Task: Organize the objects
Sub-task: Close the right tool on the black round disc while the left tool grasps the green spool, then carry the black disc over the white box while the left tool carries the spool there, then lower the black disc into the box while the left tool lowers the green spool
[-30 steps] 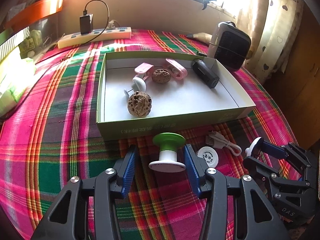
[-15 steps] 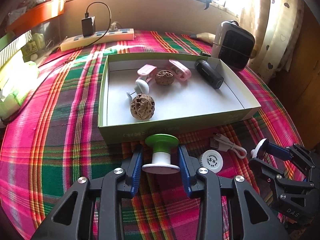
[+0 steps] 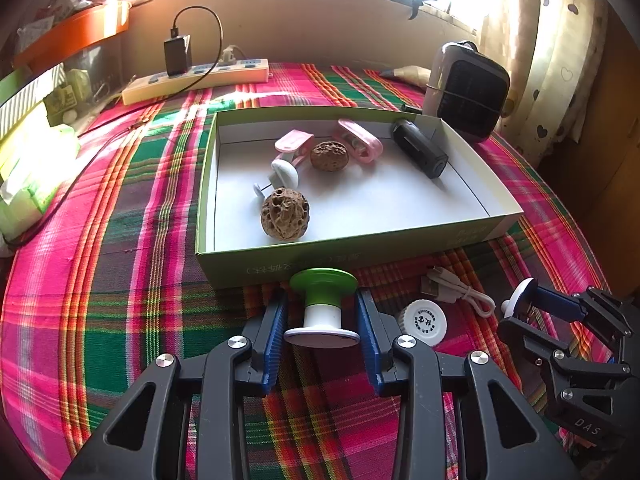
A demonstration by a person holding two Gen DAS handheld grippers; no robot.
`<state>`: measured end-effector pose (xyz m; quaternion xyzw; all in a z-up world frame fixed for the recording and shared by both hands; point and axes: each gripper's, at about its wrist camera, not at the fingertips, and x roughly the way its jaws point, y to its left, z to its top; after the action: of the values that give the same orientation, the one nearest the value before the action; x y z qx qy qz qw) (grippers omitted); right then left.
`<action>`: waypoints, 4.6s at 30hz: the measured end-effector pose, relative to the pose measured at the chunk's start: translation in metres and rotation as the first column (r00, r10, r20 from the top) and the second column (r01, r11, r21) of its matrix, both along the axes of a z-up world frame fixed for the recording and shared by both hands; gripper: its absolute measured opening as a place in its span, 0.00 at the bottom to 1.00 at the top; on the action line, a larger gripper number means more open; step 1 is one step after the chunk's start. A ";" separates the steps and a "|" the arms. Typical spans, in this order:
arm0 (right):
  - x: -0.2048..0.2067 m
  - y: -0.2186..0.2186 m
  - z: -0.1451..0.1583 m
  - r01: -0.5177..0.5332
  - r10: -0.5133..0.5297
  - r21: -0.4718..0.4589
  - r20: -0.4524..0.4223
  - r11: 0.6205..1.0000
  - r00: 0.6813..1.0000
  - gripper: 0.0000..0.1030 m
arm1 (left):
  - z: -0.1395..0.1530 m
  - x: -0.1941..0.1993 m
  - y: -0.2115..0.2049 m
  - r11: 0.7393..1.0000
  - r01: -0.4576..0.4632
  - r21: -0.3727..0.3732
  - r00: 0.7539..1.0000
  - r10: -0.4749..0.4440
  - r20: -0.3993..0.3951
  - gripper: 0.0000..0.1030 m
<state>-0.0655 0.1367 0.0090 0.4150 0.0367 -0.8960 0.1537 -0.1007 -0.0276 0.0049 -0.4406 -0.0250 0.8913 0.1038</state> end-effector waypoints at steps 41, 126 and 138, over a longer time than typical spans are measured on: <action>-0.001 0.000 0.001 -0.012 0.012 -0.004 -0.001 1.000 1.000 0.47 | 0.010 0.005 -0.003 1.000 -0.003 0.002 1.000 0.003 -0.025 0.31; -0.142 -0.040 0.013 -0.192 0.192 0.024 -0.002 0.981 0.981 0.47 | 0.015 -0.076 0.008 0.999 0.043 -0.012 0.998 -0.044 -0.035 0.31; -0.152 -0.042 0.005 -0.193 0.194 0.094 -0.001 0.977 0.981 0.47 | 0.011 -0.084 0.008 0.999 0.035 -0.036 0.999 -0.036 -0.029 0.31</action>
<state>-0.2171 0.0944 0.0144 0.4116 0.1197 -0.8762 0.2203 -0.1845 -0.0192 0.0159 -0.4293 0.0001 0.8961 0.1124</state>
